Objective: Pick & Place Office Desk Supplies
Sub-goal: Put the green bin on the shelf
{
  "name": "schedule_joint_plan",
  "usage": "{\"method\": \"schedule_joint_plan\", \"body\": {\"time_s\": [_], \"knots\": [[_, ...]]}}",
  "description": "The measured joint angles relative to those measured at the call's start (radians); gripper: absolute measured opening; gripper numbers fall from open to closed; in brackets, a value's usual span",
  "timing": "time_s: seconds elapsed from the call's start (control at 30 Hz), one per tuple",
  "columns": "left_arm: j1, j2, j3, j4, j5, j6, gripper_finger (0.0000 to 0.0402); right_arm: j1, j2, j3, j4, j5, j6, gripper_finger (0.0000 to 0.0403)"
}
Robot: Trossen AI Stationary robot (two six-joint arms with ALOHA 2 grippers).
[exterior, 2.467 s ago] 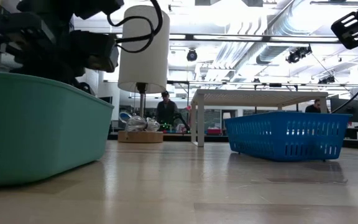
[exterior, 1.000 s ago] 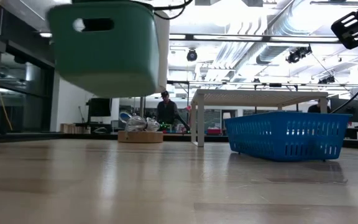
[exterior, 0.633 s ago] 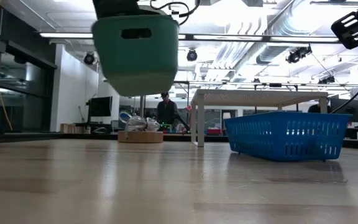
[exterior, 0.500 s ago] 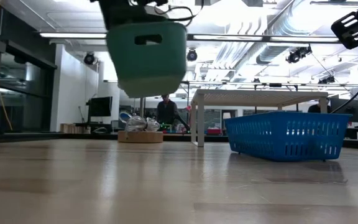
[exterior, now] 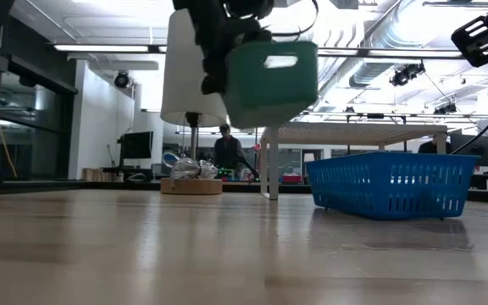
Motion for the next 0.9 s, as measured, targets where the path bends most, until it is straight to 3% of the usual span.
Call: {"method": "schedule_joint_plan", "body": {"time_s": [0.33,0.9], "knots": [[0.051,0.002,0.027,-0.035,-0.001,-0.062,0.0001,0.0,0.0,0.0,0.003,0.0,0.0,0.0111],[0.048,0.002,0.026,-0.041,0.002,-0.065,0.0001,0.0,0.0,0.0,0.003,0.0,0.0,0.0111]]}}
